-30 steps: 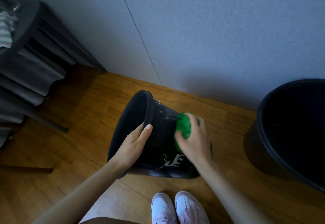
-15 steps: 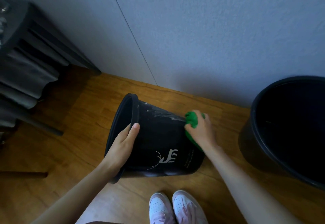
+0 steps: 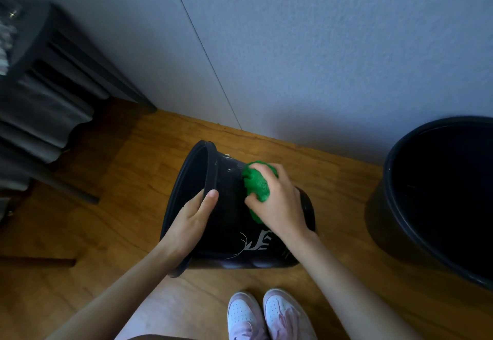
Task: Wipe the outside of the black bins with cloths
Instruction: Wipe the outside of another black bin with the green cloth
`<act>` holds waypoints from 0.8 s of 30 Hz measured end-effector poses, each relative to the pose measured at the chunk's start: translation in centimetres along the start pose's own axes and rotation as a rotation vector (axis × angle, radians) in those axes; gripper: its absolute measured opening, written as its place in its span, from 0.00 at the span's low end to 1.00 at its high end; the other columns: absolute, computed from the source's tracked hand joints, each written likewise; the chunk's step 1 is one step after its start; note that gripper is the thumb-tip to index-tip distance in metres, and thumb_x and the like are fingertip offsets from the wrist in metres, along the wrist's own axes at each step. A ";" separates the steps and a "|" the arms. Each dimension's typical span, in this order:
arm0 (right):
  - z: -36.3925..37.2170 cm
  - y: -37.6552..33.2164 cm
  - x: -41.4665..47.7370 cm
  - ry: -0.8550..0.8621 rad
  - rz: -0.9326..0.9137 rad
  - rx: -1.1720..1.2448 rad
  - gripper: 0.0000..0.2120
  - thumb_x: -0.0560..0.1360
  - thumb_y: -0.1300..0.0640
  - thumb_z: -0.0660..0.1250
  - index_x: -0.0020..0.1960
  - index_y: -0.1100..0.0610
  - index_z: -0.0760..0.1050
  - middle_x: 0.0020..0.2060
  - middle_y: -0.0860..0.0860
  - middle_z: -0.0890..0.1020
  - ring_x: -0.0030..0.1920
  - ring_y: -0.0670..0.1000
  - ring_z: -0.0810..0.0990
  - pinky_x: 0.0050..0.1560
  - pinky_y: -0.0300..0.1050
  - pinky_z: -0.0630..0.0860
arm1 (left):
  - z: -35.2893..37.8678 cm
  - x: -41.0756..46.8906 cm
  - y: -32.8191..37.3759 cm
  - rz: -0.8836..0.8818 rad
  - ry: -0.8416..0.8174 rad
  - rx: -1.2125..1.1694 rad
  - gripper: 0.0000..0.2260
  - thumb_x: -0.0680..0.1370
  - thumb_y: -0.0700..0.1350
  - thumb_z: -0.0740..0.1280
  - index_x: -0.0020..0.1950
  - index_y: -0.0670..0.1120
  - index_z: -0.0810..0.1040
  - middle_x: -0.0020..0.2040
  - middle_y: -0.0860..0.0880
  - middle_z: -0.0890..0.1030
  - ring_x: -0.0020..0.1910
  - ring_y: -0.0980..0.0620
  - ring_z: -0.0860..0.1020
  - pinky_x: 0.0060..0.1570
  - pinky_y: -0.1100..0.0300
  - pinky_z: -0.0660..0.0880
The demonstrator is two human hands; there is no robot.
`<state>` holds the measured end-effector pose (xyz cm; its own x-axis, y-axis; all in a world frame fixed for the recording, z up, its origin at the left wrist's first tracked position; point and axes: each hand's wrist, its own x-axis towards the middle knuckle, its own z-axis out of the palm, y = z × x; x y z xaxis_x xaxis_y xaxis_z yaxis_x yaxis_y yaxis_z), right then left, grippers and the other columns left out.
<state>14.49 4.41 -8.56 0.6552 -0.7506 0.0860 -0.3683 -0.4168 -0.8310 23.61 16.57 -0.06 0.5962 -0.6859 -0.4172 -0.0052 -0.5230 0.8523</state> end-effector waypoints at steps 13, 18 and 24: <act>-2.0 10.1 -1.3 -0.133 0.384 -0.112 0.24 0.70 0.56 0.69 0.66 0.47 0.69 0.59 0.53 0.70 0.57 0.57 0.73 0.50 0.46 0.71 | -0.6 0.3 -0.3 -0.029 0.041 0.021 0.13 0.81 0.52 0.53 0.54 0.51 0.76 0.47 0.51 0.82 0.46 0.61 0.81 0.38 0.71 0.75; -0.8 3.0 -2.3 -0.094 0.046 -0.002 0.28 0.65 0.58 0.72 0.65 0.49 0.72 0.62 0.51 0.71 0.57 0.53 0.74 0.54 0.43 0.71 | -0.9 0.4 -0.4 -0.056 0.088 0.012 0.13 0.80 0.53 0.54 0.51 0.51 0.77 0.45 0.52 0.83 0.45 0.60 0.81 0.38 0.69 0.76; 0.6 0.9 0.8 -0.107 0.005 -0.024 0.27 0.68 0.55 0.70 0.66 0.48 0.70 0.62 0.50 0.71 0.56 0.53 0.74 0.50 0.40 0.65 | -1.4 0.0 -0.6 -0.096 0.094 0.005 0.12 0.80 0.53 0.54 0.51 0.52 0.75 0.48 0.50 0.81 0.45 0.58 0.81 0.43 0.65 0.74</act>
<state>15.02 3.75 -9.58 0.7195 -0.6942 0.0212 -0.3871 -0.4261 -0.8177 24.71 17.60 -0.13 0.6671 -0.5820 -0.4651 0.0517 -0.5866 0.8082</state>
